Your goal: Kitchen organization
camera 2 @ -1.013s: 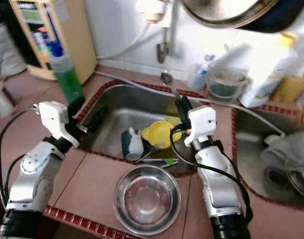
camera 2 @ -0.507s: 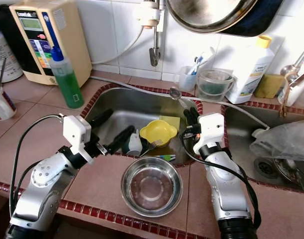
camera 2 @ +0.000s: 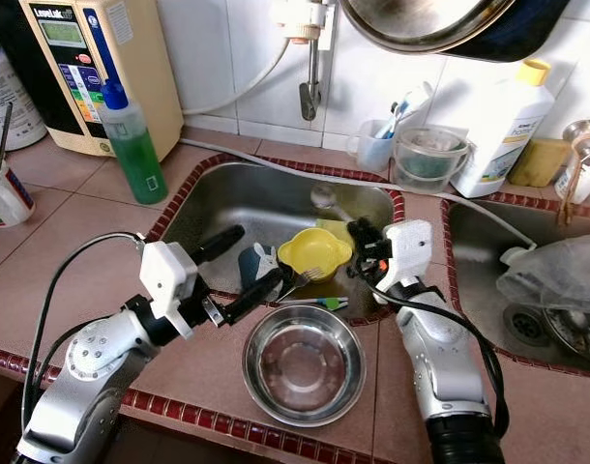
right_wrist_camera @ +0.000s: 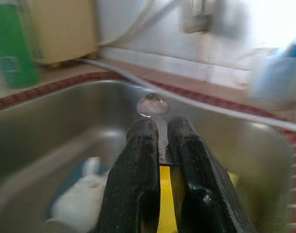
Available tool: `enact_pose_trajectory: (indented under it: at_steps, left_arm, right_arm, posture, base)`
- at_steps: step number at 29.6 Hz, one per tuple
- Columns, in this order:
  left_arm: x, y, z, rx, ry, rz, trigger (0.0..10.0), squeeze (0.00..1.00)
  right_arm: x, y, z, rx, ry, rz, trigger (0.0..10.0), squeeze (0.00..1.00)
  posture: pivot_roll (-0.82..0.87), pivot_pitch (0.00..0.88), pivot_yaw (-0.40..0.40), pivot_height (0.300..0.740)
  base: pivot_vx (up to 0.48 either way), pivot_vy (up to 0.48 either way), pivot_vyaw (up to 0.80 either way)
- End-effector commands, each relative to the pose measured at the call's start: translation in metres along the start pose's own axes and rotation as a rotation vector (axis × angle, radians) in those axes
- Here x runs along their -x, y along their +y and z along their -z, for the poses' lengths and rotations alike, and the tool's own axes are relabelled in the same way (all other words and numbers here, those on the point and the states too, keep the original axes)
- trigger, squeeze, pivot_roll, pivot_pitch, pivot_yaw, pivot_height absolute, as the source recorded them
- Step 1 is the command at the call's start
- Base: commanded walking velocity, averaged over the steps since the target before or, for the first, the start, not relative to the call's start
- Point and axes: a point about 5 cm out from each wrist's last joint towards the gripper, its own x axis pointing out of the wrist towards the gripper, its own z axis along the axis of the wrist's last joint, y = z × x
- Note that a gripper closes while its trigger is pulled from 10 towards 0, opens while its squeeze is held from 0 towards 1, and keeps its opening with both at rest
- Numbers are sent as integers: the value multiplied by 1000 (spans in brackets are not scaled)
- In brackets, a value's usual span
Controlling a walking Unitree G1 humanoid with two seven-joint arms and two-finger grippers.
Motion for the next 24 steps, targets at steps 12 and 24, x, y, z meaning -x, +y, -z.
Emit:
enact_pose_trajectory:
  at_steps: [12, 24]
  left_arm:
    - [0, -19, -1, -23, 21, 74, 10000, 0]
    - [10, -14, 18, -14, 221, 101, 10000, 0]
  right_arm:
    - [9, -7, 9, -26, 89, -108, 10000, 0]
    - [8, -11, 12, -33, 98, -110, 10000, 0]
  posture:
    - [2, 101, 12, 740]
    - [9, 100, 26, 740]
  base:
    - [0, 0, 0]
    - [0, 0, 0]
